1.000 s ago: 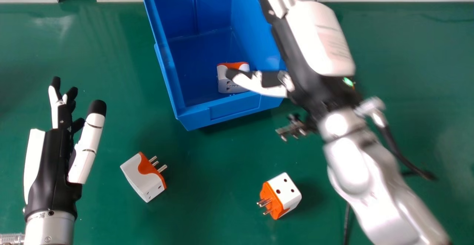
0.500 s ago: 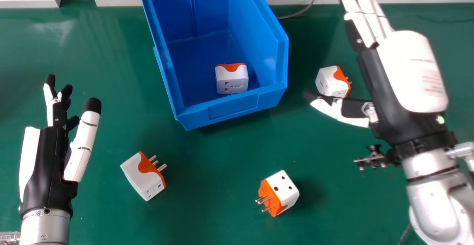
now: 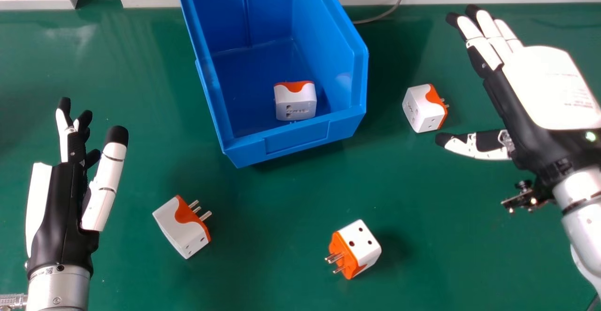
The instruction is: Pick all objects and put in blue box
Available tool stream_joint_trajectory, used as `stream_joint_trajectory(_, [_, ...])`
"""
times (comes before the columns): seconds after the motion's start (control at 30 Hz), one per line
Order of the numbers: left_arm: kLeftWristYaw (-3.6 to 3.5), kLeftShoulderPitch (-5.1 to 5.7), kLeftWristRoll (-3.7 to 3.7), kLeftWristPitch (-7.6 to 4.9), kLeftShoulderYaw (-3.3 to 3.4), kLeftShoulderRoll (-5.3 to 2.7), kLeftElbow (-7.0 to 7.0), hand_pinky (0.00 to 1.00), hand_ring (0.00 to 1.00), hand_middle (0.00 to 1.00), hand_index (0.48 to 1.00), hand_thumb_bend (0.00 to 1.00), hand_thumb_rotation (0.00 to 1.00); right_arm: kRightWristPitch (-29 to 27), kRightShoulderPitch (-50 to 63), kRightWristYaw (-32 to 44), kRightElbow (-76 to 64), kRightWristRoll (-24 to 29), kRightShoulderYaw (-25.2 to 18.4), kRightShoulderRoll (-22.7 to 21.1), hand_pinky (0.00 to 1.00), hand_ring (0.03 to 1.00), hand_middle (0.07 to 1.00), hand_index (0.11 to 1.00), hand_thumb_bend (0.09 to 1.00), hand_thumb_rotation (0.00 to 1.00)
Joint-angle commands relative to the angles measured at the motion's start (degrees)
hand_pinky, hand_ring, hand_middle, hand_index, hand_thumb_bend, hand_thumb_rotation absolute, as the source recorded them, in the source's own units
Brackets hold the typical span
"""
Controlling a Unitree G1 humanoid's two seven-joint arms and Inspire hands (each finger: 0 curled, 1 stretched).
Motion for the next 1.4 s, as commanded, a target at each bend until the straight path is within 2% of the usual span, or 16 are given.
stream_joint_trajectory(0.0, [0.4,-0.32,0.09,-1.27,0.33,0.48,-1.14,0.93,0.99,0.98,0.979,0.54,0.96,0.2,-4.6,0.5,3.0,-1.5,0.9,-1.4,0.82,0.966,0.987,0.948,0.424,0.08])
stream_joint_trajectory(0.33, [0.6,-0.25,0.37,-1.31,0.32,0.49,-1.09,0.93,0.99,0.98,0.979,0.54,0.96,-0.8,-20.6,3.1,23.8,-6.9,9.6,-2.4,0.84,0.967,0.985,0.947,0.43,0.12])
stream_joint_trajectory(0.57, [0.73,-0.12,0.62,-1.41,0.16,0.46,-1.38,0.93,0.99,0.98,0.979,0.54,0.96,-2.7,-31.6,3.9,39.3,-7.9,16.0,-0.5,0.85,0.972,0.991,0.951,0.42,0.14])
stream_joint_trajectory(0.67, [0.66,0.24,0.49,-1.12,0.16,0.37,-2.23,0.93,0.99,0.98,0.979,0.54,0.96,-3.5,-35.8,3.5,45.7,-8.4,18.8,0.4,0.86,0.976,0.996,0.954,0.412,0.15])
stream_joint_trajectory(0.8, [0.52,0.09,0.36,-0.72,0.27,0.55,-2.13,0.93,0.99,0.98,0.979,0.53,0.96,-4.9,-40.4,4.0,52.3,-9.0,21.7,1.2,0.87,0.979,0.998,0.955,0.404,0.15])
stream_joint_trajectory(0.93, [0.34,0.62,0.32,0.24,0.22,0.34,-3.57,0.93,0.99,0.98,0.979,0.53,0.96,-6.3,-46.3,4.0,61.3,-9.7,25.1,2.6,0.88,0.982,0.999,0.958,0.4,0.16])
stream_joint_trajectory(0.97, [0.34,0.62,0.31,0.24,0.25,0.33,-3.49,0.93,0.99,0.98,0.979,0.54,0.96,-6.4,-47.3,4.0,62.7,-9.9,25.8,2.8,0.88,0.986,0.999,0.961,0.395,0.16])
stream_joint_trajectory(1.07, [0.28,0.84,0.38,0.7,0.3,0.37,-4.23,0.93,0.99,0.98,0.979,0.54,0.97,-6.8,-50.0,4.2,66.2,-10.4,28.0,3.7,0.9,0.991,1.0,0.963,0.387,0.17])
stream_joint_trajectory(1.17, [0.23,1.05,0.54,0.8,0.45,0.59,-4.4,0.93,0.99,0.98,0.979,0.55,0.97,-7.2,-51.7,3.6,68.7,-11.0,30.0,4.5,0.91,0.994,0.999,0.957,0.378,0.19])
stream_joint_trajectory(1.37, [-0.11,1.49,0.01,0.93,0.86,0.65,-4.82,0.93,0.99,0.98,0.979,0.56,0.97,-7.9,-53.7,3.3,71.4,-11.1,32.2,5.3,0.9,0.987,0.99,0.941,0.378,0.19])
